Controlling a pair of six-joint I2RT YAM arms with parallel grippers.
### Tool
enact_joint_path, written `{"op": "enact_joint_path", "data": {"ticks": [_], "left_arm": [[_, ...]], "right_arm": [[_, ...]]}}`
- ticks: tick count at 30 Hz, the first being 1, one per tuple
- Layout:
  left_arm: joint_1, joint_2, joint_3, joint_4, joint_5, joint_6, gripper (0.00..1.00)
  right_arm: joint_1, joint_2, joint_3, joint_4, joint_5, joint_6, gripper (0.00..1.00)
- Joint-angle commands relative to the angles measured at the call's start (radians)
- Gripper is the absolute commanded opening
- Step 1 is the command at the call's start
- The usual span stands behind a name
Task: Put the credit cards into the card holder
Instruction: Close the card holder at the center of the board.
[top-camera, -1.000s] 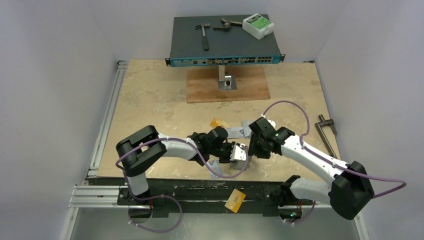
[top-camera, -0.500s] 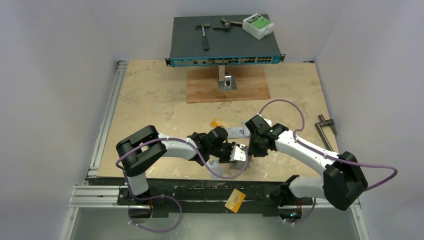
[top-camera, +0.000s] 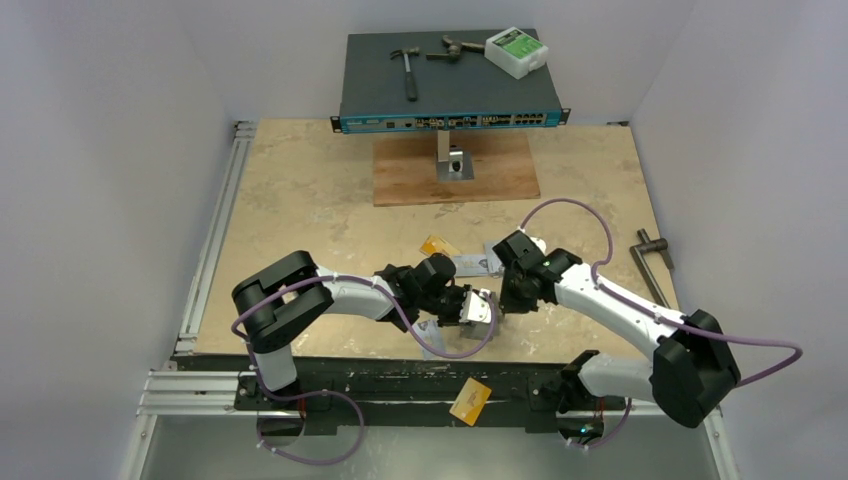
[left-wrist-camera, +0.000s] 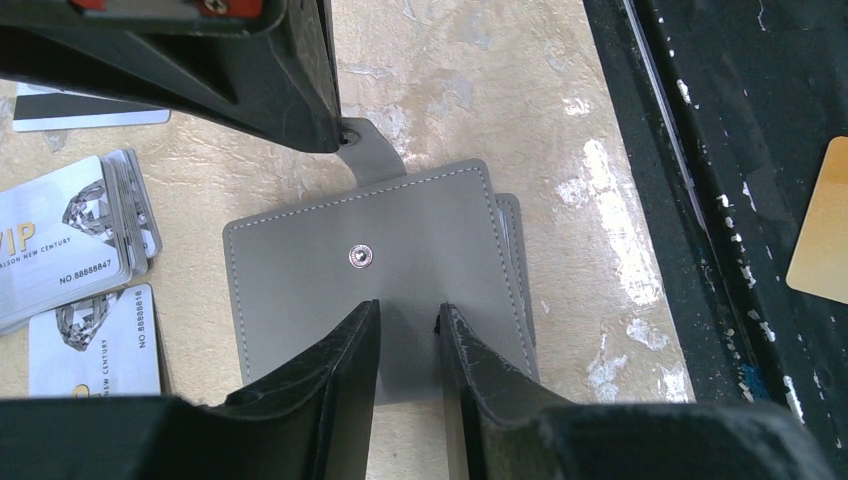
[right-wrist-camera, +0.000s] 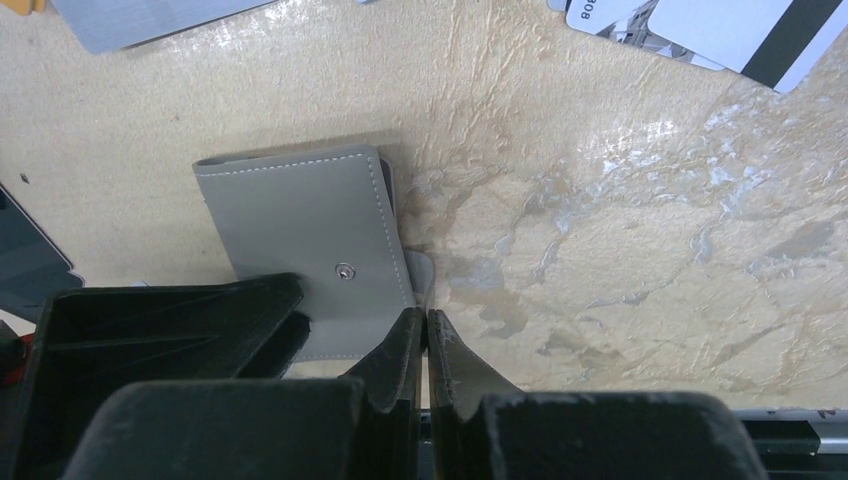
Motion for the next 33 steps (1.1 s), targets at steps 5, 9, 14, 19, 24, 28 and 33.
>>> {"op": "enact_joint_path", "data": {"ticks": [5, 9, 14, 19, 24, 28, 33], "left_arm": [[0.010, 0.029, -0.025, -0.041, -0.054, 0.037, 0.27], [0.010, 0.028, -0.026, -0.044, -0.053, 0.038, 0.27], [0.009, 0.028, -0.026, -0.045, -0.053, 0.038, 0.26], [0.010, 0.028, -0.023, -0.047, -0.053, 0.038, 0.26], [0.008, 0.031, -0.019, -0.053, -0.050, 0.039, 0.26], [0.008, 0.030, -0.018, -0.056, -0.047, 0.042, 0.26], [0.008, 0.029, -0.019, -0.059, -0.045, 0.043, 0.26]], "right_arm": [[-0.001, -0.007, -0.023, 0.019, 0.013, 0.020, 0.14], [-0.002, 0.008, -0.014, 0.028, 0.025, 0.017, 0.19], [-0.002, -0.019, -0.009, 0.018, 0.046, 0.032, 0.08], [-0.002, -0.057, -0.011, 0.005, 0.057, 0.048, 0.00], [-0.002, -0.073, -0.031, 0.077, -0.026, 0.043, 0.00], [-0.002, -0.030, -0.048, 0.161, -0.083, 0.026, 0.00], [-0.002, 0.034, -0.050, 0.208, -0.108, 0.011, 0.00]]}}
